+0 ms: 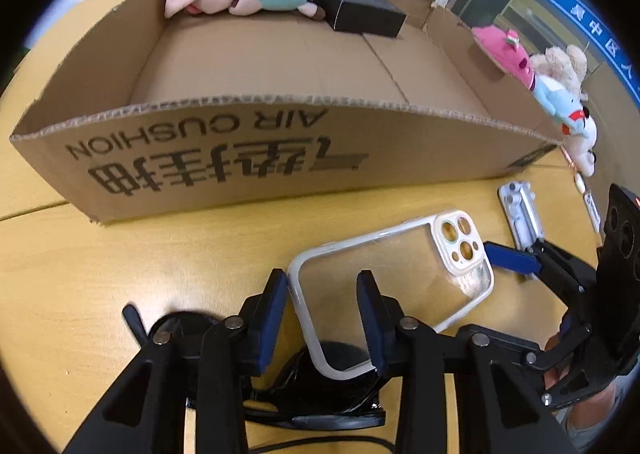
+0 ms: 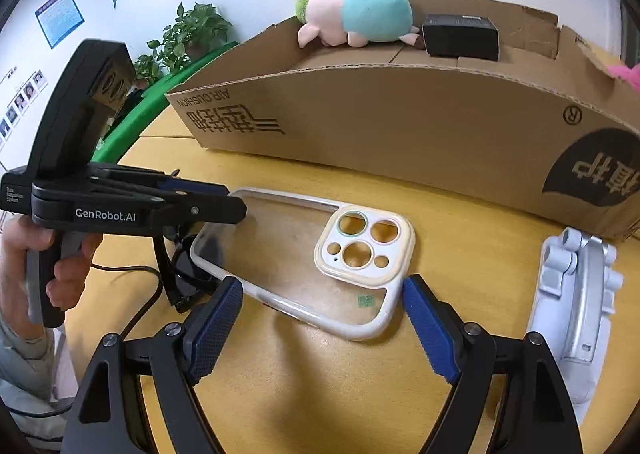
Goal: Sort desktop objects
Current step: 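Grasp the white-rimmed clear phone case with both grippers and lift it, then lower the phone case into the cardboard box and open both grippers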
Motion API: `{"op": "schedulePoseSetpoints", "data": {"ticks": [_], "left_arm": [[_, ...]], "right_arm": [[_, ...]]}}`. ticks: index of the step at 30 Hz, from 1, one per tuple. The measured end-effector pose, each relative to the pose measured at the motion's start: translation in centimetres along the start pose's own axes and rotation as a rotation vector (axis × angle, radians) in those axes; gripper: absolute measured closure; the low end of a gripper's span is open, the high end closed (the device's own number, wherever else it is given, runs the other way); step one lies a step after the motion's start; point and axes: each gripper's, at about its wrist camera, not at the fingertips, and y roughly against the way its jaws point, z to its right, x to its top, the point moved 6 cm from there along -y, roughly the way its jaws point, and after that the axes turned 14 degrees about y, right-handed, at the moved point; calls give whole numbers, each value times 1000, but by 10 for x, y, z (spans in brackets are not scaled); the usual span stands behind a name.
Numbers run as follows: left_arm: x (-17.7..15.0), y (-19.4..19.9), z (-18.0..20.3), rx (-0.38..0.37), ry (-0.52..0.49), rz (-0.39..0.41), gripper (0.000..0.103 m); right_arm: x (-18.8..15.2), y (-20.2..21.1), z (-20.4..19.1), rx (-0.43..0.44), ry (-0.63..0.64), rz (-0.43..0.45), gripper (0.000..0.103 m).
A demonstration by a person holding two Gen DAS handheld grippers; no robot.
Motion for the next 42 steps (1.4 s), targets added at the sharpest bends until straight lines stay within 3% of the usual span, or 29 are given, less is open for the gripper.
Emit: {"op": "schedulePoseSetpoints", "data": {"ticks": [5,11,19,25,30,36,42], "left_arm": [[14,16,17,-97,4,74,70],[33,37,37,-135,-22,181,70],[49,79,40,-161,-9,332,71],[81,114,40,-149,-13,430,72],[124,146,35,-136,-28,502,72],[177,152,18,-87,-21,512,72],[222,106,-16,-18,47,385,72]], "right_arm": [[8,25,12,-6,-50,98,21],[18,40,23,-61,-64,149,22],[41,68,24,-159,-35,261,44],[86,83,23,-212,15,326,46],[146,93,28,-228,65,377,46],[214,81,41,-199,81,378,46],[250,22,62,-142,63,263,46]]}}
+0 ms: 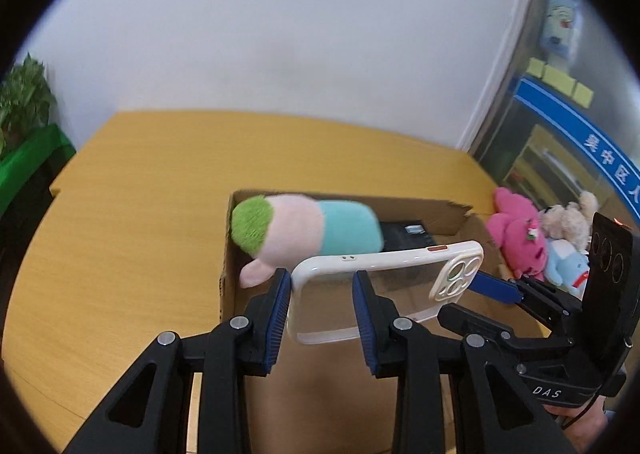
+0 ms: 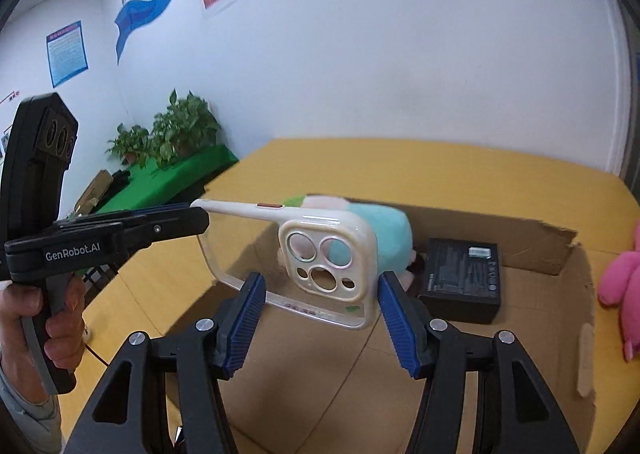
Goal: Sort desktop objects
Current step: 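Lower the phone case into the cardboard box and open both grippers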
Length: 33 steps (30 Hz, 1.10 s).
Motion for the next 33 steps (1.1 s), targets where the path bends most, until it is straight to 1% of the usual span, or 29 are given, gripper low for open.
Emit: {"op": "schedulePoseSetpoints", "data": {"ticks": [3,7,10,11,13,15,19,20,22,23,24,25,26,27,28,29,30,31,32,33], "left_arm": [[-3,-36,-15,57,17,-90,72],[-18,-79,-29,145,3,-195,72],[-24,-100,-36,189,0,-245,72],[-27,-108,-39,212,0,-262,72],[-28,-118,-44,244,1,-281,72],[-26,-122,-43,277,-20,-264,73],[-28,-131,-38,342,-67,-278,73],[-30,-133,-37,354,-84,-283,73],[-33,-133,-34,348,-97,-290,73],[-34,-129,-35,358,-94,-288,73],[-33,-125,-36,364,-84,-279,73],[-31,-118,-38,365,-71,-265,73],[-27,-102,-40,350,-51,-230,73],[-24,-87,-39,326,-41,-197,73],[-21,-69,-37,300,-36,-157,73],[-19,-45,-34,274,-36,-105,71],[-18,-14,-29,249,-42,-38,66],[-19,10,-24,234,-52,13,61],[-18,37,-21,217,-69,72,47],[-16,67,-17,202,-93,140,33]], "right_arm": [[-8,-42,11,47,-43,-95,46],[-30,-91,23,109,-112,-227,46],[-45,-122,32,136,-160,-326,46],[-47,-129,34,140,-174,-345,46],[-52,-143,40,164,-218,-384,46],[-58,-156,41,195,-262,-423,46],[-76,-178,36,212,-295,-506,45],[-75,-178,37,200,-301,-491,45],[-75,-177,40,208,-326,-482,45],[-76,-175,40,220,-332,-472,45],[-76,-171,40,214,-328,-464,45],[-76,-165,40,196,-311,-456,42],[-74,-156,39,174,-287,-442,40],[-70,-145,37,159,-263,-419,33],[-64,-126,33,144,-228,-375,26],[-59,-108,31,128,-204,-337,23],[-55,-88,28,103,-179,-294,17],[-51,-67,25,66,-150,-250,11],[-49,-41,21,14,-110,-201,7],[-50,-20,18,-29,-82,-166,0]]}}
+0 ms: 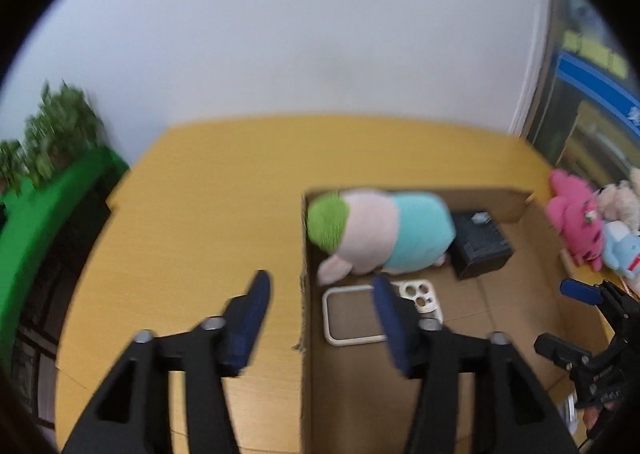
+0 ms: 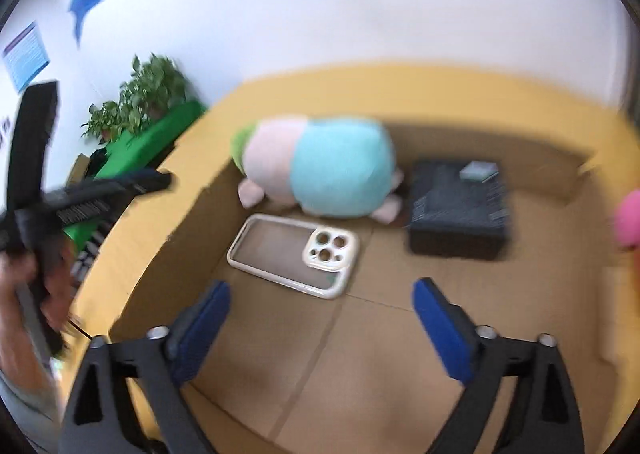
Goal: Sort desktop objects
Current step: 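Lower the phone case into the cardboard box and open both grippers, then move both grippers to the grey-white phone stand on the table, then grasp the phone stand with both grippers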
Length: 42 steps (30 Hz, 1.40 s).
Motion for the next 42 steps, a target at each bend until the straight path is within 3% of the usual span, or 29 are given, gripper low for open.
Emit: {"op": "schedulePoseSetpoints", "data": {"ticks": [2,4,6,10,19,27,31,35,40,42], "left_arm": [[0,58,2,-14,-33,129,22],[-8,91,0,-20,-59,187,22],[-29,115,1,-36,-78,185,22],[-59,121,15,-103,-82,129,22],[-131,99,78,-280,-54,28,22],[-175,67,122,-346,-31,-71,22],[-199,42,137,-372,-11,-169,22],[-217,21,152,-389,-10,-241,22],[-231,2,167,-409,0,-326,23],[-236,-4,173,-415,-10,-352,23]], "right_arm": [[-10,40,-9,-83,38,78,0],[-25,69,-10,-118,48,110,0],[-39,91,-8,-150,48,126,0],[-59,118,-9,-231,28,149,0],[-102,150,-20,-287,38,152,0],[-147,158,-8,-290,0,120,0],[-200,139,13,-288,-56,15,0],[-247,113,32,-222,-135,-88,0],[-268,92,39,-223,-136,-146,2],[-267,87,35,-240,-94,-145,9]]}}
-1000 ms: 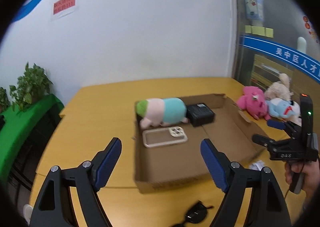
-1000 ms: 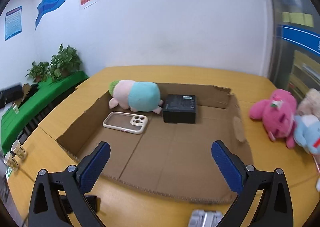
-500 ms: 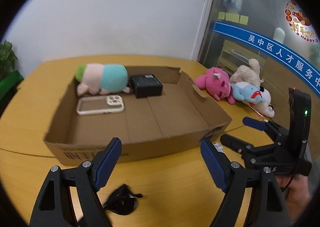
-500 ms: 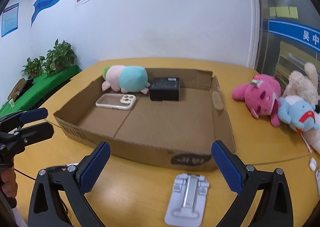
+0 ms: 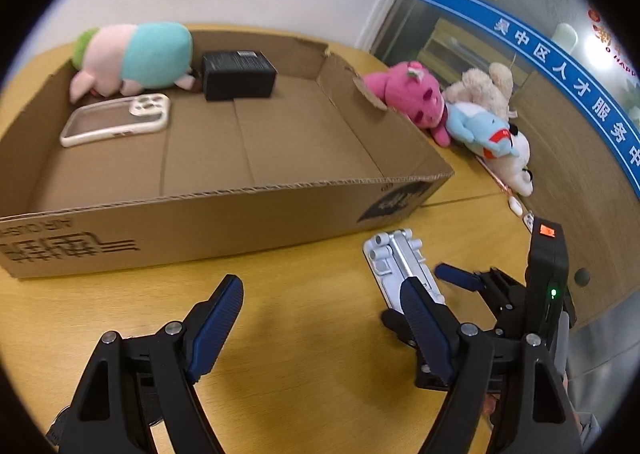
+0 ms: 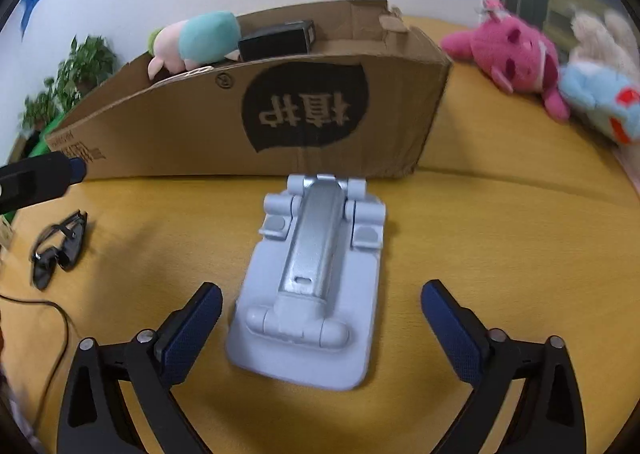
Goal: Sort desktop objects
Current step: 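Grasp the phone stand with both grippers, then lift the phone stand with both grippers and lower it into the box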
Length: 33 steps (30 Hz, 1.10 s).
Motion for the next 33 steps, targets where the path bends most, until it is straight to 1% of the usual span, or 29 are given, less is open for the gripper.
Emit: {"op": "schedulePoseSetpoints", "data": {"ticks": [2,3,4,10,12,13,14,15,16,17,18,22,26,30,33], "left_arm": [[-1,-8,4,-9,-6,-26,23],[-2,-12,6,-15,-5,-37,23],[-3,-16,8,-22,-5,-50,23],[-9,-48,20,-42,-11,-154,23],[-16,-63,23,-60,14,-220,24],[-19,-70,23,-50,23,-247,25],[-20,-71,25,-42,11,-232,26],[-20,-71,28,-16,-17,-217,30],[-22,-73,31,8,-46,-215,31],[-23,-74,31,36,-57,-206,43],[-22,-73,29,49,-55,-192,43],[-22,-69,24,45,-40,-185,45],[-21,-63,17,43,-17,-181,46],[-7,-43,23,34,-26,-134,47],[9,-23,35,25,-46,-83,47]], "right_arm": [[2,-2,-5,-23,42,-2,19],[3,-1,-6,-30,57,0,30],[4,0,-8,-21,60,8,32],[6,3,-25,11,70,24,33],[8,4,-33,27,67,31,34],[8,4,-36,37,64,34,34],[9,5,-40,47,62,37,34],[10,5,-43,58,60,40,34],[11,5,-48,71,58,45,34],[12,5,-50,78,59,48,34],[13,5,-53,79,63,50,35],[15,5,-56,58,55,56,35],[18,6,-60,59,57,59,35],[28,14,-63,51,64,87,35],[45,30,-62,32,73,132,35]]}}
